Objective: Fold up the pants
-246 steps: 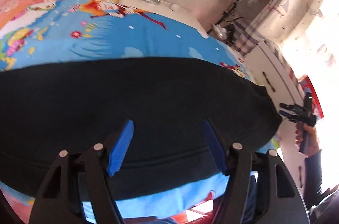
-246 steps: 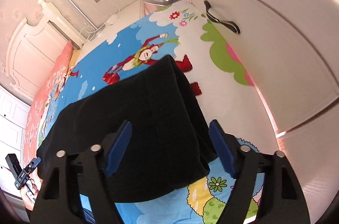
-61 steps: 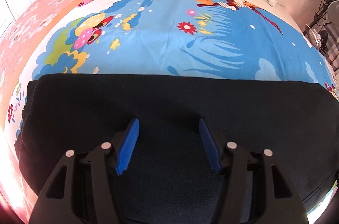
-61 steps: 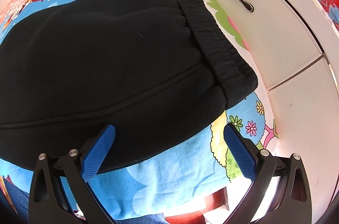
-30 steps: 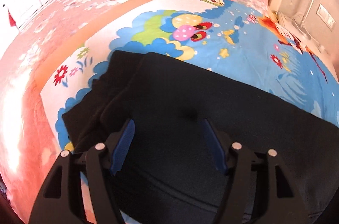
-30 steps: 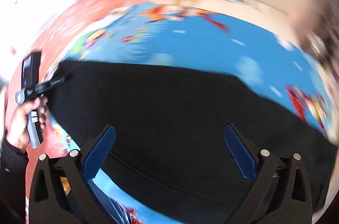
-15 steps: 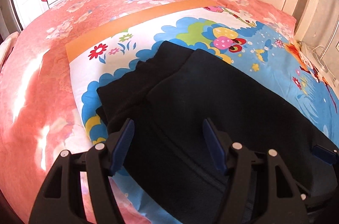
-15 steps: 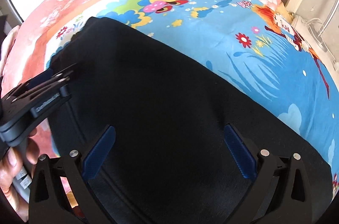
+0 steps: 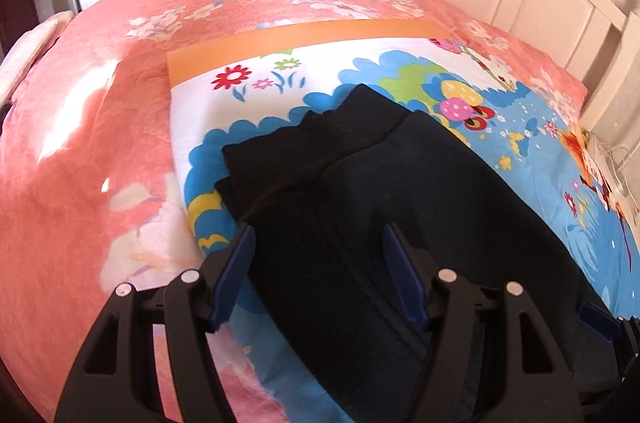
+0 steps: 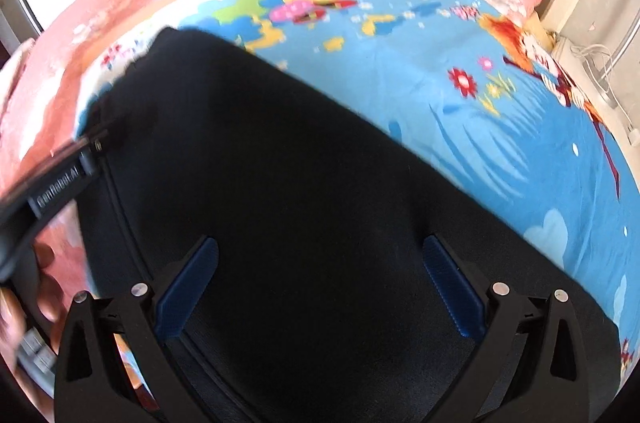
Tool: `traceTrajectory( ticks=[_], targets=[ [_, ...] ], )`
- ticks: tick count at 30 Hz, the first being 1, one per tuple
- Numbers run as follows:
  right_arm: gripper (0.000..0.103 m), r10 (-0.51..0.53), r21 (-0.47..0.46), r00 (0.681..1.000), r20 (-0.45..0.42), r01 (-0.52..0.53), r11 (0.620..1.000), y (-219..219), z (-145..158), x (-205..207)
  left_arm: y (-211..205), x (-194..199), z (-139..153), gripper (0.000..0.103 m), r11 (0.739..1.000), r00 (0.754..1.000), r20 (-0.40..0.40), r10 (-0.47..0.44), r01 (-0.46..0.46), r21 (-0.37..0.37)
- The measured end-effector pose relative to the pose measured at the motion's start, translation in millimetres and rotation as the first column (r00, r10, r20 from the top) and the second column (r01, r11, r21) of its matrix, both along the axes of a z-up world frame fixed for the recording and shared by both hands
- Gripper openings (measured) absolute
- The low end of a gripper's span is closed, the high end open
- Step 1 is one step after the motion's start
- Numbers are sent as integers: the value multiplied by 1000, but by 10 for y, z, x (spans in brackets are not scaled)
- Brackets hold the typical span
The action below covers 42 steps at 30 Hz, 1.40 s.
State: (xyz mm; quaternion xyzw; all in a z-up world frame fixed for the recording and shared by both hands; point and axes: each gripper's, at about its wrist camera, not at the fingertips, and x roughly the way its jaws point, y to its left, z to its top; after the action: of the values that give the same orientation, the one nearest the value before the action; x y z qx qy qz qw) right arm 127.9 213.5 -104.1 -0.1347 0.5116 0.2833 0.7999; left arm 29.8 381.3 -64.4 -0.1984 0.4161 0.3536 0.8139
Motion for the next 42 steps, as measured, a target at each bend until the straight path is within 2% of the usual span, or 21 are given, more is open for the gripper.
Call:
traceTrajectory(
  ticks=[2, 6, 8, 10, 11, 13, 16, 21, 26, 31, 37, 42],
  targets=[
    [99, 0, 18, 1000, 8, 0, 1000, 92, 49, 65, 70, -52, -7, 71, 999, 999, -9, 47, -47, -19],
    [98, 33, 22, 999, 18, -34, 999, 347, 55, 139, 201, -116, -72, 82, 998, 998, -37, 55, -57, -38],
    [98, 59, 24, 998, 28, -59, 998, 496, 67, 143, 259, -178, -55, 82, 996, 997, -32, 74, -75, -49],
    [98, 86, 21, 996, 29, -87, 996, 651, 74, 148, 359, -245, -63, 83, 990, 995, -25, 101, -103, -99],
    [98, 94, 14, 995, 30, -95, 995, 713, 69, 158, 401, -263, -86, 83, 985, 994, -24, 104, -106, -138],
    [95, 93, -10, 995, 23, -93, 996, 807, 43, 194, 446, -265, -103, 83, 980, 994, -33, 104, -108, -168],
    [94, 67, -69, 997, -39, -69, 995, 867, -73, 300, 507, -273, -131, 83, 963, 993, -38, 109, -114, -242],
    [96, 101, -125, 995, -6, -100, 987, 931, -145, 239, 538, -269, -160, 85, 954, 994, -45, 98, -106, -280],
    [97, 103, -150, 995, 3, -101, 983, 963, -158, 232, 554, -272, -180, 86, 951, 995, -40, 94, -102, -290],
    [95, 85, -95, 996, 24, -82, 992, 1019, 2, 359, 557, -275, -184, 87, 954, 995, -36, 92, -98, -282],
    [94, 103, -151, 994, 22, -98, 984, 1229, -177, 432, 482, -289, -178, 89, 974, 997, -27, 76, -80, -214],
    [95, 75, -127, 997, 6, -74, 989, 1221, -270, 483, 473, -290, -201, 90, 979, 998, -26, 58, -62, -195]
  ],
)
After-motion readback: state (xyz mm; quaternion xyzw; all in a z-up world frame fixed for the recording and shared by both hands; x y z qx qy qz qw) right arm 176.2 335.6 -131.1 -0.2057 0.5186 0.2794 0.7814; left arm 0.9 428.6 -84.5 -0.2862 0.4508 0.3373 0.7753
